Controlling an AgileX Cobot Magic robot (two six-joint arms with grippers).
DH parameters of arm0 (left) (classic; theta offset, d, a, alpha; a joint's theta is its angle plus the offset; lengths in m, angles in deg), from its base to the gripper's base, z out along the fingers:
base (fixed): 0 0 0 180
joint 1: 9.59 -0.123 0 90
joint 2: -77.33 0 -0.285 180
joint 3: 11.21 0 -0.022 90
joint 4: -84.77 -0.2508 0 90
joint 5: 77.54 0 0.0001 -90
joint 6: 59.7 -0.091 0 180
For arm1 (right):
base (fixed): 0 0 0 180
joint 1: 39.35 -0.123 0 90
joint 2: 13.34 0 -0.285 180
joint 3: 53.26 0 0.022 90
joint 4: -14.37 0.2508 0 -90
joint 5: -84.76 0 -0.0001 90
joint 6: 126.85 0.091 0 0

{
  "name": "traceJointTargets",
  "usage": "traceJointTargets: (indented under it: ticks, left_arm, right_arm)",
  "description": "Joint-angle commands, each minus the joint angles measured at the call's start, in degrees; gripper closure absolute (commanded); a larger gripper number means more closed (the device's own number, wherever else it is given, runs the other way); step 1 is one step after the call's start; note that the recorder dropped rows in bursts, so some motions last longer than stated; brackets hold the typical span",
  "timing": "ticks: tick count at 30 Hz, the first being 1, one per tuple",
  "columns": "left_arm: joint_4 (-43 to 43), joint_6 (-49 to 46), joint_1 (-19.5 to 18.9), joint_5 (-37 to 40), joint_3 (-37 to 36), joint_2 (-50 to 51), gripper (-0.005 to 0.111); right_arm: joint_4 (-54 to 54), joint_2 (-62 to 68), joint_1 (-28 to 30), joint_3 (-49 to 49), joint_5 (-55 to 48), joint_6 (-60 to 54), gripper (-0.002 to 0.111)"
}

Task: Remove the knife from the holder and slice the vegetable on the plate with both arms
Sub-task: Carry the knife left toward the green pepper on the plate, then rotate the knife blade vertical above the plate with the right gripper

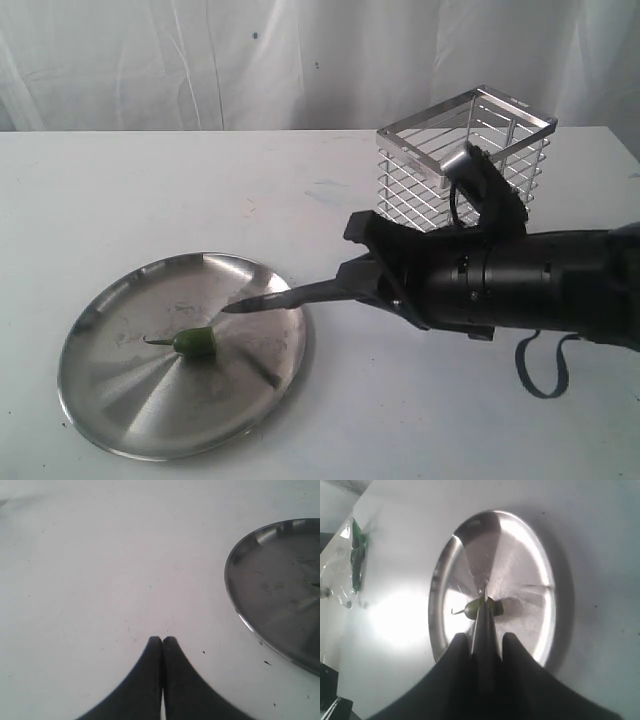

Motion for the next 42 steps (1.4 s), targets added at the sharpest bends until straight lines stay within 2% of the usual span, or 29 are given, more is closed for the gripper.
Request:
traceJointTargets:
  ticks: [1, 9, 21, 27, 32, 42]
  left_arm:
    - [-0.1, 0.0, 0.5, 0.0, -0.4, -0.3, 0.107]
    - [-0.1, 0.0, 0.5, 0.0, -0.4, -0.3, 0.107]
    - [-0.1, 0.0, 0.5, 0.0, -0.4, -0.3, 0.107]
    - [-0.1, 0.0, 0.5, 0.0, -0.4, -0.3, 0.107]
    - [-0.1, 0.0, 0.5, 0.0, -0.4, -0.3, 0.107]
    - [-0.1, 0.0, 0.5, 0.0, -0.4, -0.3, 0.107]
  right_arm:
    - [0.3, 0.7, -0.1, 2.4, 3.1, 0.0, 0.108]
    - [0.3, 9.6, -0.1, 5.6, -2.4, 2.2, 0.108]
    - [0.3, 18.6, -0.1, 8.3, -4.6, -3.5, 0.108]
    - [0.3, 23.3, -0.1, 8.3, -11.4, -5.0, 0.108]
    - [0.3, 25.9, -0.1, 8.3, -11.4, -7.6, 0.108]
    - [-19.0, 26.5, -0.1, 8.3, -15.9, -2.5, 0.108]
